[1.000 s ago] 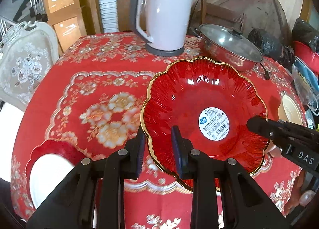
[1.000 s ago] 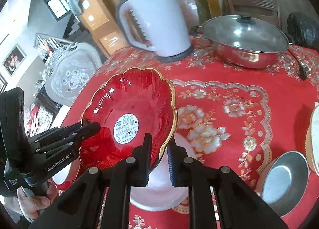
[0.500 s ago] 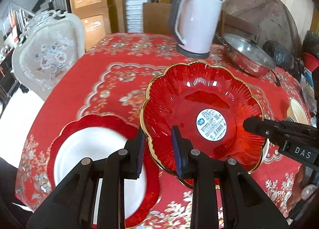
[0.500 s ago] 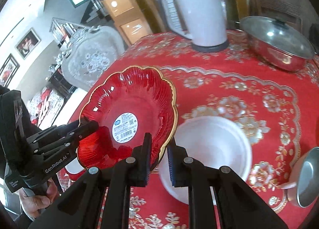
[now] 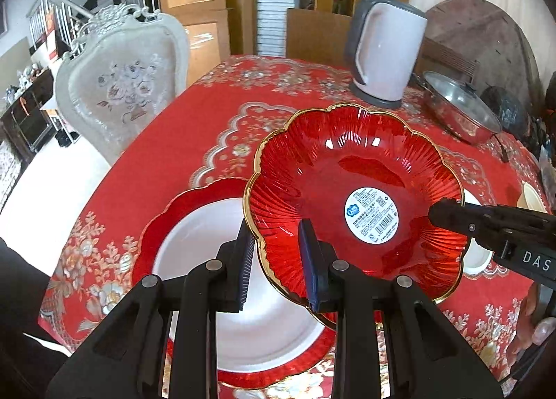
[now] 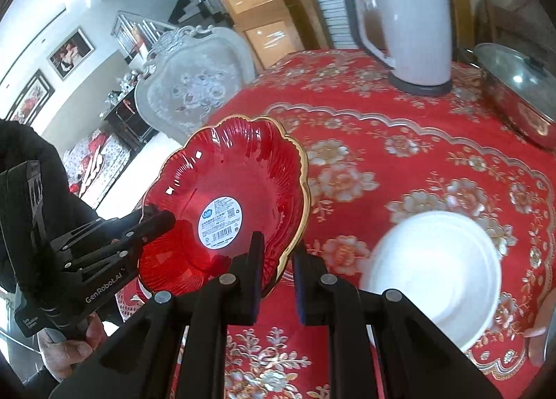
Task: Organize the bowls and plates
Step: 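Lower the red plate onto the white plate with both grippers and open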
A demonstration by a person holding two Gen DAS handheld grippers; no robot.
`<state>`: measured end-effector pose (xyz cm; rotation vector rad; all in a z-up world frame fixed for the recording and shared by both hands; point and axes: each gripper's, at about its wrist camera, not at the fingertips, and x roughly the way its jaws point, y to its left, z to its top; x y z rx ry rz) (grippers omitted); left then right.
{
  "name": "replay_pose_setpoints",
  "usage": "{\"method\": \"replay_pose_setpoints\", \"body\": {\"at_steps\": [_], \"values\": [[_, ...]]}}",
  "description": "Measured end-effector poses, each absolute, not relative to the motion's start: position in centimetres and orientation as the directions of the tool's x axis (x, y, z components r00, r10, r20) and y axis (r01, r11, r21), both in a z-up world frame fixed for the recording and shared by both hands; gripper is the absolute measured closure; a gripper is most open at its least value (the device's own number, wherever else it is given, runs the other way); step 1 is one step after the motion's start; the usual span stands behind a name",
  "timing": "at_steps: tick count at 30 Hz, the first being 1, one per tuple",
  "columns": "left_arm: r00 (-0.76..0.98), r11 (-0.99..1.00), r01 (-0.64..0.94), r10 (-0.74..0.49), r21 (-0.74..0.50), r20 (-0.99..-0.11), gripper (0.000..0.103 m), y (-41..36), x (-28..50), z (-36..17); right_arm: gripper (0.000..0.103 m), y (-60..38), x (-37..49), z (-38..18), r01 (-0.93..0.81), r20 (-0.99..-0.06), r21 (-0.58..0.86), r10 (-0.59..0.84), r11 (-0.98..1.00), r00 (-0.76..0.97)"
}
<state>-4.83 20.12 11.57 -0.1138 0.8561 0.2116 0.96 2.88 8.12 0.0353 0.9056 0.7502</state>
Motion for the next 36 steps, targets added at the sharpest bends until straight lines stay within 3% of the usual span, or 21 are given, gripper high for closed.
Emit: {"method": "replay_pose_setpoints", "body": {"at_steps": [21, 36], "values": [[0.578, 0.940, -0.342, 0.209, -0.002, -0.789, 0.078, 26.1, -8.6, 9.3, 0.087, 10.4, -1.0, 5.7, -0.656, -0.747, 0.322, 0.608, 0.683, 0.267], [0.555, 0.937, -0.348, 0.188, -0.021, -0.810, 0.078, 27.0, -9.4, 7.7, 0.086, 11.6, -1.4, 4.5, -0.660, -0.775, 0.323, 0.590, 0.678, 0.227]]}}
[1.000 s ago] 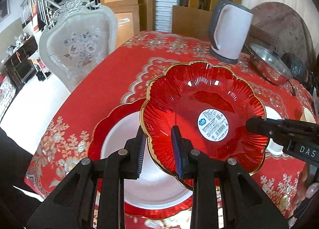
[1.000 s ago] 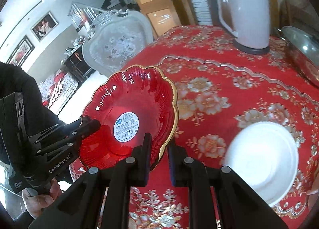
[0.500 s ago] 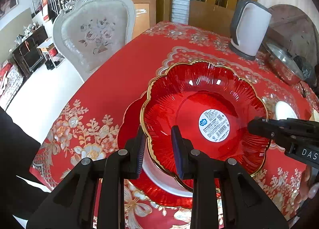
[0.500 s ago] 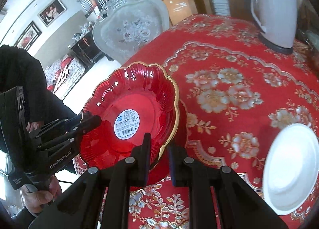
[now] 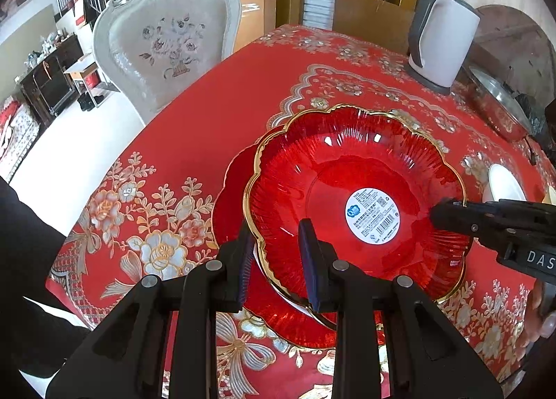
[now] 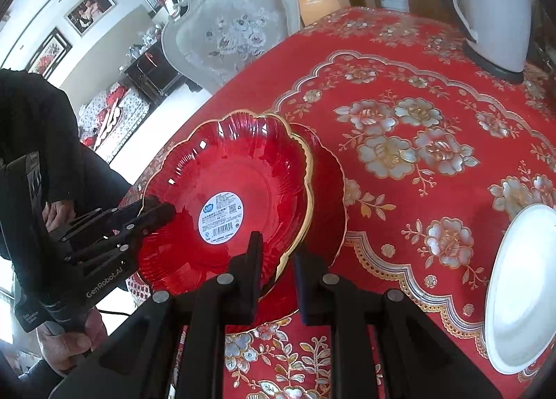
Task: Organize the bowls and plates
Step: 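Lower the red plate onto the white plate with both grippers and open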
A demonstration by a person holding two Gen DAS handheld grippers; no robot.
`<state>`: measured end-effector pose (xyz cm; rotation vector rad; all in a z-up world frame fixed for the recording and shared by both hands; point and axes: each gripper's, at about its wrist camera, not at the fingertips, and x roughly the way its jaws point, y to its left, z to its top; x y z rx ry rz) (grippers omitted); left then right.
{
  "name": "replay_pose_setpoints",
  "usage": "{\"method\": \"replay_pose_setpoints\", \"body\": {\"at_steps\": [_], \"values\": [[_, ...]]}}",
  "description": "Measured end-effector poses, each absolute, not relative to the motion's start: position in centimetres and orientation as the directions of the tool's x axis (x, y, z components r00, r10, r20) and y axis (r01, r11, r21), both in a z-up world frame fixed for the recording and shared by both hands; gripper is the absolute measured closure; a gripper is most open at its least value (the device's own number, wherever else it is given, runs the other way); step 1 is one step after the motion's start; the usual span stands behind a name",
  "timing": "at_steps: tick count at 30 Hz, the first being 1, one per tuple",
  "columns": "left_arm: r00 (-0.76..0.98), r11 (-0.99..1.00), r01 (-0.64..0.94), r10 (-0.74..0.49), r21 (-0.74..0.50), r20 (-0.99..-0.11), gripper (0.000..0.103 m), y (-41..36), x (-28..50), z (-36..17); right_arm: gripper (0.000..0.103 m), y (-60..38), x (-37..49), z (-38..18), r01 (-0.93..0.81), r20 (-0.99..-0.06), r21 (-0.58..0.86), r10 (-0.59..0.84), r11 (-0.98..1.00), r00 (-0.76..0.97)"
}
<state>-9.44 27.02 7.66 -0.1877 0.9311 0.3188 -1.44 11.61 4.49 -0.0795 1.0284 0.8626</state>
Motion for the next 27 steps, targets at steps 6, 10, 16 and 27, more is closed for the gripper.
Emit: {"method": "replay_pose_setpoints", "body": {"at_steps": [6, 10, 16, 27], "values": [[0.560, 0.933, -0.357, 0.180, -0.039, -0.809, 0.078, 27.4, -9.7, 7.6, 0.085, 11.9, -1.5, 4.3, -0.655, -0.776, 0.334, 0.592, 0.677, 0.216], [0.578, 0.930, -0.359, 0.159, -0.075, -0.800, 0.078, 27.7, -10.0, 7.9, 0.085, 11.7, -1.4, 4.3, -0.647, -0.774, 0.342, 0.595, 0.681, 0.217], [0.624, 0.927, -0.370, 0.197, -0.063, -0.756, 0.077, 27.4, -10.7, 9.6, 0.080, 11.0, -1.2, 4.7, -0.630, -0.758, 0.372, 0.615, 0.682, 0.217], [0.677, 0.945, -0.327, 0.218, -0.022, -0.703, 0.071, 24.1, -10.5, 11.7, 0.074, 8.2, -1.8, 6.5, -0.624, -0.726, 0.367, 0.632, 0.690, 0.272]]}}
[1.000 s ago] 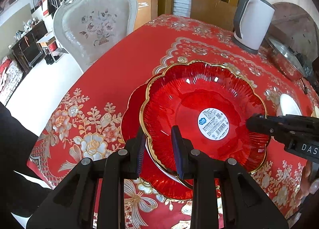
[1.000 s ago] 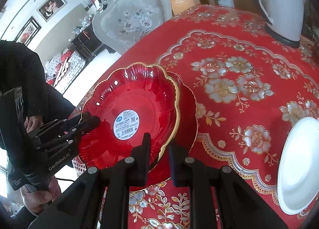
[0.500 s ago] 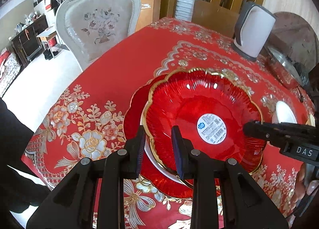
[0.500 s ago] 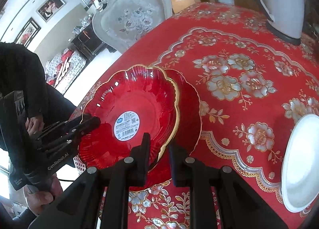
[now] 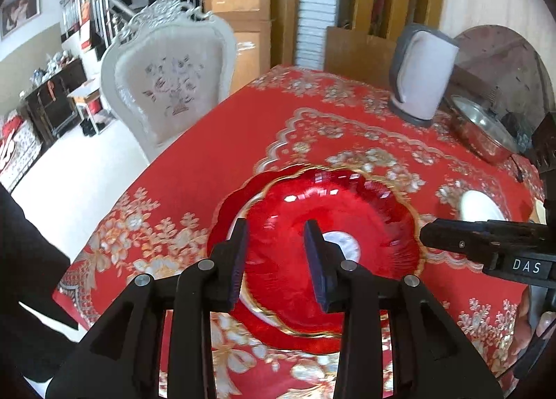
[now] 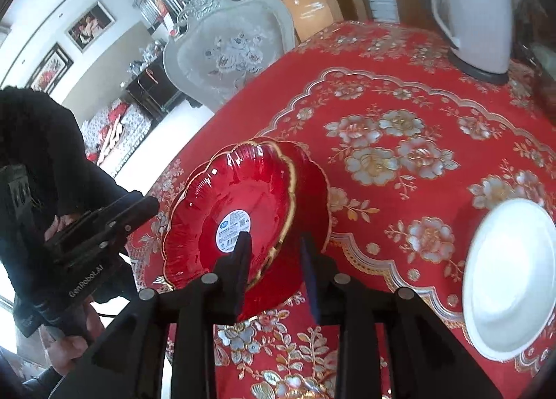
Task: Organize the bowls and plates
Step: 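Lower the red plate onto the white plate with both grippers and open, then move both grippers to the small white plate and close on its rim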
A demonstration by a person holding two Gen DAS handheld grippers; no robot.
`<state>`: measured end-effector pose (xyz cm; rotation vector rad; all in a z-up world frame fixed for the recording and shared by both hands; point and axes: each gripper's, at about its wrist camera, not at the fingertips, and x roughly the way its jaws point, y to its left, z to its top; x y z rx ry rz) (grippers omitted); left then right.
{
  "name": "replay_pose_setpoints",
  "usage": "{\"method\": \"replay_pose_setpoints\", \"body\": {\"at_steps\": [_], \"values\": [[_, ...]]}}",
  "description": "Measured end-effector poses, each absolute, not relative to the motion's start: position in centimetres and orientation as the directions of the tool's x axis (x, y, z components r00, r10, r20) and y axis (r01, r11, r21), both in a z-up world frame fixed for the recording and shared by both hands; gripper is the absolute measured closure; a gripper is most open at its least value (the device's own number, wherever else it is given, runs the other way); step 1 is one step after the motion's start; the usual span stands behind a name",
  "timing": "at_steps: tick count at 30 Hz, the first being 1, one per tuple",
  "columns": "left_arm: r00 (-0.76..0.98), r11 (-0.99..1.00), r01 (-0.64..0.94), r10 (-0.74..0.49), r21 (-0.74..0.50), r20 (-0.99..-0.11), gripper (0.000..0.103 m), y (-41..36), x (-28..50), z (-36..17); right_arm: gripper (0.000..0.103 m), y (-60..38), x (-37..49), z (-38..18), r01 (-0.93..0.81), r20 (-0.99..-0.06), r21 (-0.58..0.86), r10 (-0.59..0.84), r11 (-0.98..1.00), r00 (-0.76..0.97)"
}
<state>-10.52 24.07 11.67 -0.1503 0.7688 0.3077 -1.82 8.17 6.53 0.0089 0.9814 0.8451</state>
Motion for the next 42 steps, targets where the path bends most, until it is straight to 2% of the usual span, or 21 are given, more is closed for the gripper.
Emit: {"method": "replay_pose_setpoints", "body": {"at_steps": [4, 17, 26, 30, 42], "values": [[0.698, 0.964, -0.265, 0.170, -0.030, -0.695, 0.071, 21.1, -9.7, 12.0, 0.066, 5.2, -2.4, 7.1, -0.599, -0.710, 0.347, 0.620, 0.722, 0.335], [0.716, 0.997, -0.080, 0.048, -0.014, -0.696, 0.071, 11.9, -5.8, 12.2, 0.065, -7.3, -2.1, 7.5, -0.409, -0.685, 0.395, 0.560, 0.823, 0.466], [0.699, 1.000, -0.020, 0.008, -0.008, -0.715, 0.071, 8.2, -3.8, 11.3, 0.063, -14.1, -2.3, 6.4, -0.288, -0.682, 0.431, 0.518, 0.855, 0.517], [0.686, 1.000, 0.003, -0.019, -0.023, -0.728, 0.071, 6.6, -2.5, 10.9, 0.056, -16.5, -2.3, 6.1, -0.248, -0.670, 0.458, 0.514, 0.854, 0.535], [0.620, 0.996, 0.020, -0.081, -0.087, -0.781, 0.071, 4.5, 1.2, 8.8, 0.056, -18.2, -1.1, 4.8, -0.208, -0.656, 0.526, 0.549, 0.825, 0.518]]}}
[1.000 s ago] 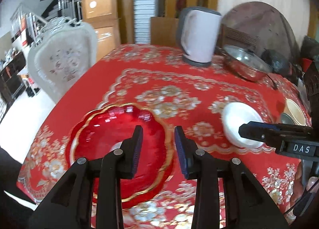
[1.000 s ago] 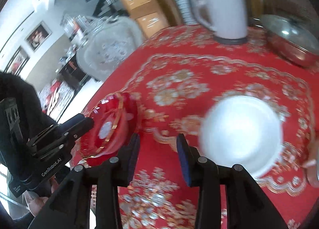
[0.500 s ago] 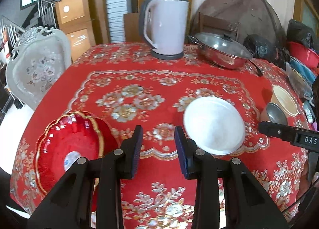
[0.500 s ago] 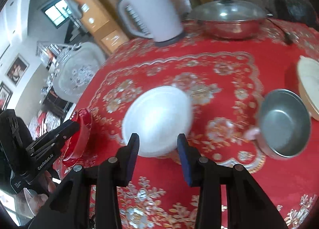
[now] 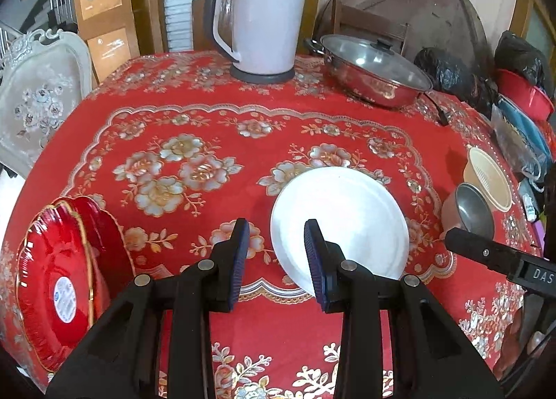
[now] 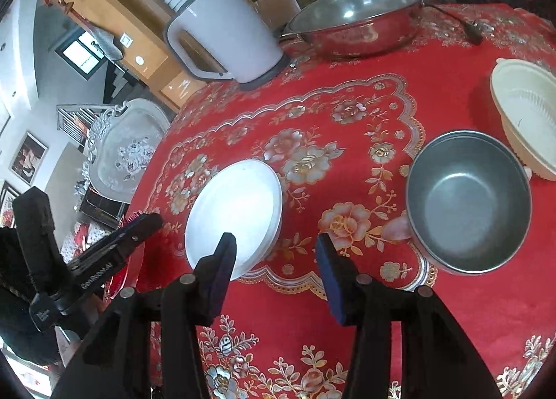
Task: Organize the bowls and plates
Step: 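Move both grippers to the small white plate and close on its rim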
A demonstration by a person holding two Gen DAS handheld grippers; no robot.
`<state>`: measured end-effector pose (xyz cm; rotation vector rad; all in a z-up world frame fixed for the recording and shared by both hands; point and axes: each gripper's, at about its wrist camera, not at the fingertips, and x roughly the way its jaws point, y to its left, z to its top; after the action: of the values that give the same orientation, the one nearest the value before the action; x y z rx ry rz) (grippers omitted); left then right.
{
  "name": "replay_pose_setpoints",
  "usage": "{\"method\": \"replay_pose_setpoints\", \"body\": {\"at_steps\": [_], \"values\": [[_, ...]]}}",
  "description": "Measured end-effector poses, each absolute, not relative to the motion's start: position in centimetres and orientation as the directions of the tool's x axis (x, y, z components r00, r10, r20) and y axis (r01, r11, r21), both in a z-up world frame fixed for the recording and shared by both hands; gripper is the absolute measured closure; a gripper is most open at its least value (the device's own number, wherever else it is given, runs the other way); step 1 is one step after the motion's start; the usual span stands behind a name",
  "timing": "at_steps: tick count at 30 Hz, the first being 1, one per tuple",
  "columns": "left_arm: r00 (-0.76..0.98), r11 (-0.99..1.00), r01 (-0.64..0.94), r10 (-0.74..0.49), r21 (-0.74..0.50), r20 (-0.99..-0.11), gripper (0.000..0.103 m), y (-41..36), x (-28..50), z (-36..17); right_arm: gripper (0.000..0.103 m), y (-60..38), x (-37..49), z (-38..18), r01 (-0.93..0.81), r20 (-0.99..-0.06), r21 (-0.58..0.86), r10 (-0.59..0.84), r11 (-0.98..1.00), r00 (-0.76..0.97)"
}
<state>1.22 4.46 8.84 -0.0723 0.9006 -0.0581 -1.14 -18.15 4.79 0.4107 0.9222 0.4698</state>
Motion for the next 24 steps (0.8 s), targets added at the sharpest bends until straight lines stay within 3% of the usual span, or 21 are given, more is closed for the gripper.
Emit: {"method": "replay_pose_setpoints", "body": {"at_steps": [24], "values": [[0.519, 0.991, -0.001, -0.115, -0.135, -0.847, 0.071, 4.2, 5.4, 5.5, 0.055, -15.6, 2.9, 2.6, -0.204, -0.670, 0.578, 0.602, 0.790, 0.434]]}}
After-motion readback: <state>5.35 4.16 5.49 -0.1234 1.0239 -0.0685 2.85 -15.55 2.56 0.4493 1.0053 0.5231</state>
